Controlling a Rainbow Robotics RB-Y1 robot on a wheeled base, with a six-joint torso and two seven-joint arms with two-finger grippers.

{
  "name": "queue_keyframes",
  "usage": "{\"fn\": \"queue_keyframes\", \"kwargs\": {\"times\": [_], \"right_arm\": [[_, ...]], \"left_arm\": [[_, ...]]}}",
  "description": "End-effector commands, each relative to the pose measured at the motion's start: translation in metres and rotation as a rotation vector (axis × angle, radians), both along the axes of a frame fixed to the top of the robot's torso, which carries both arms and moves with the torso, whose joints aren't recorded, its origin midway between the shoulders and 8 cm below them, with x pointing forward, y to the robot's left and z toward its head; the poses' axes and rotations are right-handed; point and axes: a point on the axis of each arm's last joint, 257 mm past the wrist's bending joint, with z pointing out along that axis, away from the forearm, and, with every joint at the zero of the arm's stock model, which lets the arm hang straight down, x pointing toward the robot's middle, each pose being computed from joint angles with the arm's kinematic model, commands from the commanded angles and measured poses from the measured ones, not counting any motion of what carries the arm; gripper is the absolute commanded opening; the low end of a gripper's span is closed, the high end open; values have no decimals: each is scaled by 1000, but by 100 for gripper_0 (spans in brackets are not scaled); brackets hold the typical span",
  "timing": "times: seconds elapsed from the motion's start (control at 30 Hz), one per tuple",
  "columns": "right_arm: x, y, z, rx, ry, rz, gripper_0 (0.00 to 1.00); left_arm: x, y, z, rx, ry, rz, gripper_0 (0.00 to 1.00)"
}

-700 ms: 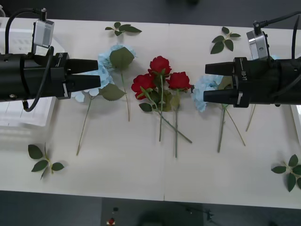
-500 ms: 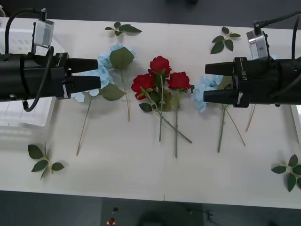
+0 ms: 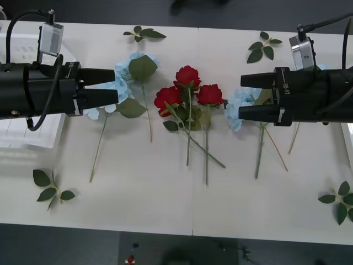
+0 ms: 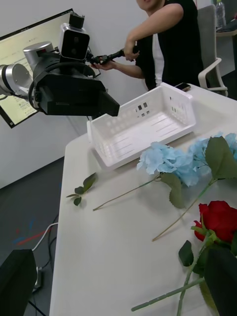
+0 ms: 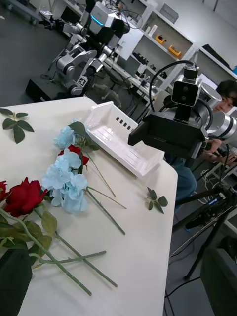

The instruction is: Put the red flowers into the right box and the blue flowers into the left box

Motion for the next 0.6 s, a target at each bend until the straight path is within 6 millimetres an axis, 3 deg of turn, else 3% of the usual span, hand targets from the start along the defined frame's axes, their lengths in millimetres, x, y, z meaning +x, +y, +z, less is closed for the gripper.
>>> {"fn": "queue_keyframes", "kwargs": {"times": [0.03, 0.13, 0.17, 0.23, 0.27, 0.43, 0.6], "right_arm": [[2, 0, 14, 5, -33, 2, 100], [2, 0, 14, 5, -33, 2, 100], [-5, -6, -37, -11, 80, -18, 100], [-2, -10, -39, -7, 91, -35, 100], [3, -13, -35, -8, 84, -48, 100], [28, -31, -35, -50, 65, -131, 100], [49, -60, -40, -173, 37, -195, 100]], "left_arm": [[-7, 1, 10, 3, -30, -15, 100], [-7, 1, 10, 3, -30, -15, 100], [-7, 1, 10, 3, -30, -15, 100], [-7, 1, 10, 3, -30, -15, 100], [-14, -2, -30, -19, 68, -9, 100], [-18, -9, -36, -81, 99, -11, 100], [-12, 0, -28, -27, 62, -5, 100]]}}
